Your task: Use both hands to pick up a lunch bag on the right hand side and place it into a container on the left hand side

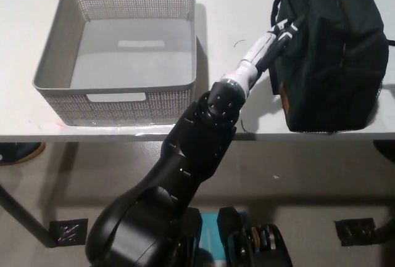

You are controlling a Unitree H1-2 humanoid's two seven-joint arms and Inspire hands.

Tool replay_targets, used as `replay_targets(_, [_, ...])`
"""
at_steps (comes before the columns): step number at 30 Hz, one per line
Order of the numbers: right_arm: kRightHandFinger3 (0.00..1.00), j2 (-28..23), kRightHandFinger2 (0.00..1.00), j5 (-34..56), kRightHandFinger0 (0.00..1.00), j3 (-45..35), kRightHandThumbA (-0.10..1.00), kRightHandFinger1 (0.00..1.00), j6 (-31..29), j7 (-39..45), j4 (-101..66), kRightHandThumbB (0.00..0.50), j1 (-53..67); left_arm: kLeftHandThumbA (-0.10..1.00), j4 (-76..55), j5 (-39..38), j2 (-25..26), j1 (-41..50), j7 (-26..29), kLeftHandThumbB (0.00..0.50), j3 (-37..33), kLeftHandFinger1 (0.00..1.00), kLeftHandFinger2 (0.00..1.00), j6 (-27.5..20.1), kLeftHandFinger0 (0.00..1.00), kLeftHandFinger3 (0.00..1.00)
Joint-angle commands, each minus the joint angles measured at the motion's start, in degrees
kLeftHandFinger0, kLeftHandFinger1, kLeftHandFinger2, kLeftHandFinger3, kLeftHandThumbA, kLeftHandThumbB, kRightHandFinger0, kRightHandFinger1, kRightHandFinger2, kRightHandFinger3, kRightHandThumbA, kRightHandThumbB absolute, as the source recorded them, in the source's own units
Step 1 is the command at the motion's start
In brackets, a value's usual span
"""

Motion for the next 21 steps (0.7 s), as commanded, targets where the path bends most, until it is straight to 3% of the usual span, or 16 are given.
replay_targets(1, [1.0, 2.24, 1.0, 5.66, 1.0, -2.3, 1.0, 1.0, -0.44, 6.69, 12.21, 0.23, -7.96, 1.0, 4.62, -2.76, -0.68, -4.94, 1.03, 0.337, 2.64, 1.0, 1.0, -2.18, 1.0, 1.0])
replay_targets(5, [1.0, 4.38, 1.0, 5.2, 1.0, -2.93, 1.0, 1.0, -1.74, 6.94, 21.55, 0.237, -12.1, 1.0, 7.87, -3.71, -1.06, -5.82, 0.7, 0.36, 4.46, 1.0, 1.0, -0.59, 1.0, 1.0])
replay_targets(9, [1.0, 6.4, 1.0, 4.27, 1.0, -2.77, 1.0, 1.0, -3.07, 7.3, 28.05, 0.235, -14.97, 1.0, 10.13, -3.07, -1.24, -6.25, 0.92, 0.341, 4.35, 1.0, 1.0, -0.32, 1.0, 1.0])
replay_targets(12, [1.0, 8.3, 1.0, 4.67, 1.0, -3.08, 1.0, 1.0, -2.38, 7.89, 30.63, 0.248, -15.78, 1.0, 11.03, -2.35, -1.1, -6.16, 1.19, 0.395, 3.78, 1.0, 1.0, 0.07, 1.0, 1.0])
replay_targets(17, [1.0, 12.06, 1.0, 5.67, 1.0, -3.45, 1.0, 1.0, -1.7, 9.51, 31.33, 0.248, -16.07, 1.0, 12.44, -0.88, -1.26, -5.9, 1.29, 0.411, 2.18, 1.0, 1.0, 0.3, 1.0, 1.0])
replay_targets(20, [1.0, 14.69, 1.0, 4.17, 1.0, -1.23, 1.0, 1.0, -4.6, 11.93, 28.9, 0.212, -15.89, 1.0, 13.02, 0.87, -1.85, -6.15, 1.37, 0.366, -0.3, 1.0, 1.0, 1.7, 1.0, 1.0])
replay_targets(21, [1.0, 15.94, 1.0, 3.8, 1.0, -0.64, 1.0, 1.0, -5.07, 10.77, 27.18, 0.156, -15.91, 1.0, 13.1, 1.43, -2.37, -6.11, 2.62, 0.36, -1.11, 1.0, 1.0, 1.85, 1.0, 1.0])
